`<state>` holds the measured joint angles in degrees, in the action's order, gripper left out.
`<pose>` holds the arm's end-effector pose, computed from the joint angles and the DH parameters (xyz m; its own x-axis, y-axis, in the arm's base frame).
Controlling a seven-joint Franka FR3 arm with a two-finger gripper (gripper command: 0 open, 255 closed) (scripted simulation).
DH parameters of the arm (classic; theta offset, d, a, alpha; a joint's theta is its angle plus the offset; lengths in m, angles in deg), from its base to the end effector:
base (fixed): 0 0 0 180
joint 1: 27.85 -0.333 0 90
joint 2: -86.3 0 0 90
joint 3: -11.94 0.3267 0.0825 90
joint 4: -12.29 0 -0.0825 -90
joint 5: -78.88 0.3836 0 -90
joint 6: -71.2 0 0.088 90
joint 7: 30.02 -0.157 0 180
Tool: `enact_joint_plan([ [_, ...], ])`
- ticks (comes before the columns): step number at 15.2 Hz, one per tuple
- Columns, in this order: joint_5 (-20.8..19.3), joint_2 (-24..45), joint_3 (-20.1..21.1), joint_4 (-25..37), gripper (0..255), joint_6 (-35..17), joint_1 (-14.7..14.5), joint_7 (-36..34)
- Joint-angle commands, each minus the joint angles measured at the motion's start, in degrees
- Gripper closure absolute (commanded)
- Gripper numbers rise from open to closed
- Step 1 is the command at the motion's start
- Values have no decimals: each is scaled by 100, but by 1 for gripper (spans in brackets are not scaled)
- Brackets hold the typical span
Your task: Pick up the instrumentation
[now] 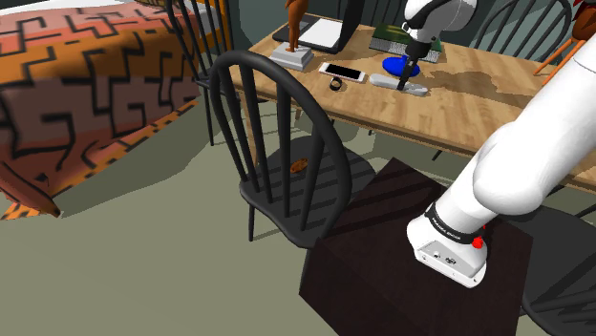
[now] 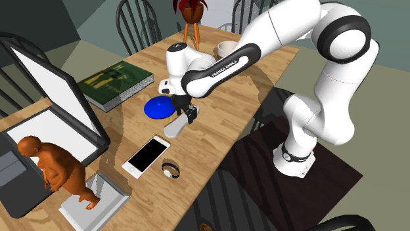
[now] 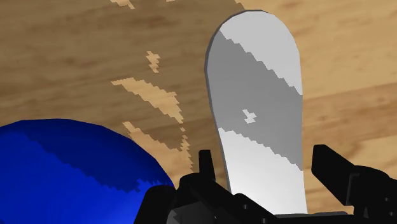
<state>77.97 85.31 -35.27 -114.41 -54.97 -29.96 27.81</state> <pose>0.3702 -0.3734 0.3450 0.9733 0.2295 0.0012 0.2295 -0.9733 0.0022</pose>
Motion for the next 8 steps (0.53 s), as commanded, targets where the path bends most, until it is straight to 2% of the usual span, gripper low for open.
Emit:
enact_joint_plan([
  [1, 3, 3, 0, 0, 255, -2, 0, 1],
  [8, -42, -48, 3, 29, 255, 63, 0, -28],
])
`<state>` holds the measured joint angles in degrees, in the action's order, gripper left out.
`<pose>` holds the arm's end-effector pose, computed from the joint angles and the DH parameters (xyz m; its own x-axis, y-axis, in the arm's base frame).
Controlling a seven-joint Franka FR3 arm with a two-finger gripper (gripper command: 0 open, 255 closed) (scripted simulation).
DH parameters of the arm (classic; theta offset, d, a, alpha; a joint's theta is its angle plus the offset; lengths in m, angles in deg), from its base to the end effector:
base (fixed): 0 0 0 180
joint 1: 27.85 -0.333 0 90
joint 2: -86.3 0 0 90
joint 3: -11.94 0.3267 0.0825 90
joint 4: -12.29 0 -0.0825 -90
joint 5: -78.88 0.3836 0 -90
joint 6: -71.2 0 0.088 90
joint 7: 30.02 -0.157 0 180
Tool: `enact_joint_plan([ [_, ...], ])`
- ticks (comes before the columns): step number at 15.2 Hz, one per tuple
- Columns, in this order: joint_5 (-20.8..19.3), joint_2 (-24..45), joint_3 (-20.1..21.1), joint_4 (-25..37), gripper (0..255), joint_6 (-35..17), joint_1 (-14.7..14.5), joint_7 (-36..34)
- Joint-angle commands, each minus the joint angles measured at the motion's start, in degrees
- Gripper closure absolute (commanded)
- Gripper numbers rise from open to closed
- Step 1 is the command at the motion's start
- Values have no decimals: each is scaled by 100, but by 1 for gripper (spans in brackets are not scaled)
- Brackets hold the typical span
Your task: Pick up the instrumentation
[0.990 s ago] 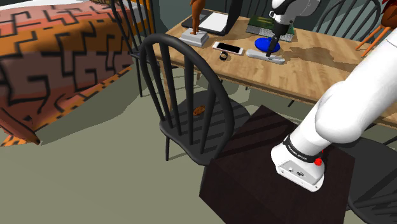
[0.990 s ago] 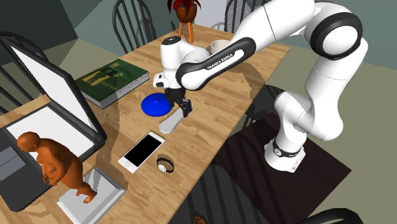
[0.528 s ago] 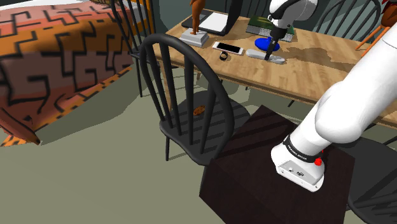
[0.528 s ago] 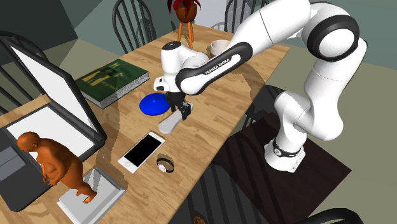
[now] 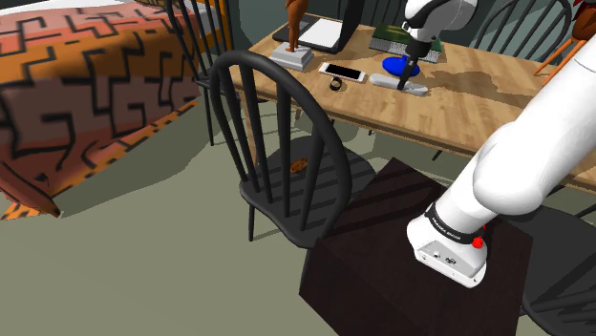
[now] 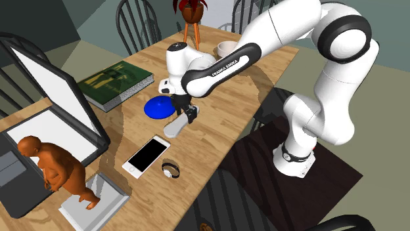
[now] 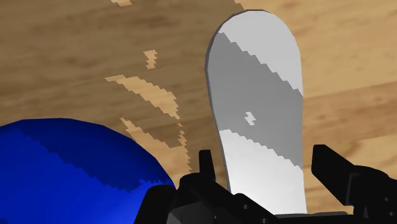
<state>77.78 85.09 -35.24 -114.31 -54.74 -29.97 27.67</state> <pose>0.3702 -0.3732 0.3468 0.9733 0.2297 0.0015 0.2297 -0.9733 0.0025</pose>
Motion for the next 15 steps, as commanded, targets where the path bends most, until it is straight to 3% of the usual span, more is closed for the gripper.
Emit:
enact_joint_plan([
  [1, -69, -79, 6, 58, 255, 117, 0, -49],
  [15, -468, -613, 146, 693, 255, 1139, -6, -354],
])
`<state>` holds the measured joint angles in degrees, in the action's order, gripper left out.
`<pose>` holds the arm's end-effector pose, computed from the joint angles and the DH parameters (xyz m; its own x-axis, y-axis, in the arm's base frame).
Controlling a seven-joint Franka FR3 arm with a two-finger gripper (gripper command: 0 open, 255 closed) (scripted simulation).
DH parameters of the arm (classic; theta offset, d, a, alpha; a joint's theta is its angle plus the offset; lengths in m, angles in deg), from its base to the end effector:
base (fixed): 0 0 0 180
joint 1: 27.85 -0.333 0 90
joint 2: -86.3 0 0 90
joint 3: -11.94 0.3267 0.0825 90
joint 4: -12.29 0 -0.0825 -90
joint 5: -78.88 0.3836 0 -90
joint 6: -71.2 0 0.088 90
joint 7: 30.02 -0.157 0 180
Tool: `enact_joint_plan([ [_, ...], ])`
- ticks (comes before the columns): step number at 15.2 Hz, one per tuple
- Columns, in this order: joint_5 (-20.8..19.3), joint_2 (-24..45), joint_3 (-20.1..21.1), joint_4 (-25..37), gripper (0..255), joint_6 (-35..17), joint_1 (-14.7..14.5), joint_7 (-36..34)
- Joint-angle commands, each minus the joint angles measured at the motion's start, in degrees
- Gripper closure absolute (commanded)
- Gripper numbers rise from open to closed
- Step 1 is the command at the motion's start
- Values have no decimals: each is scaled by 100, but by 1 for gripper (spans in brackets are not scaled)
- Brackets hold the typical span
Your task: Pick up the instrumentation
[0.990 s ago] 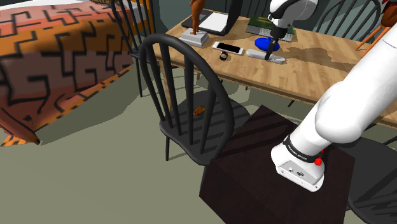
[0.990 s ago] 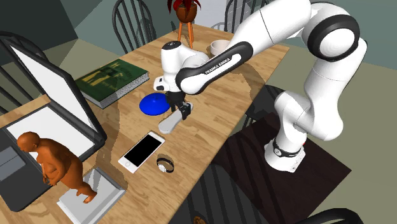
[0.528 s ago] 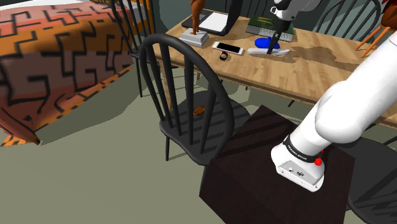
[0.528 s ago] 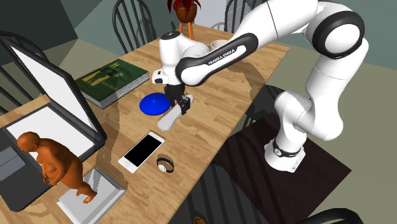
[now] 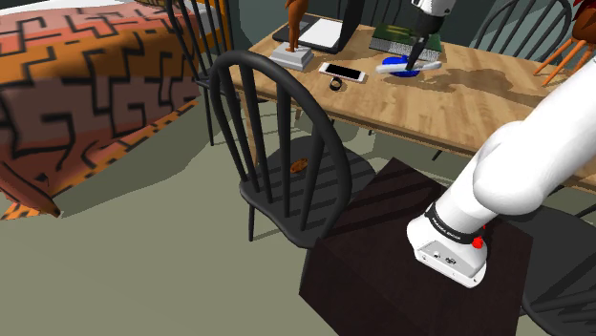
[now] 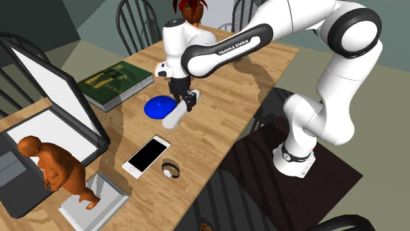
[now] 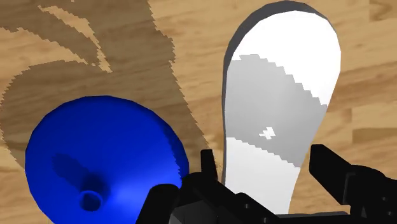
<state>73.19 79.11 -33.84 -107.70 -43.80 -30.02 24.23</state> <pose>0.3685 -0.3736 0.4208 0.9733 0.2294 0.0013 0.2294 -0.9733 0.0022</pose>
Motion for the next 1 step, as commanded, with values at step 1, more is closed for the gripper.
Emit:
enact_joint_plan([
  [1, -9, -14, 7, 33, 255, 45, -1, -8],
])
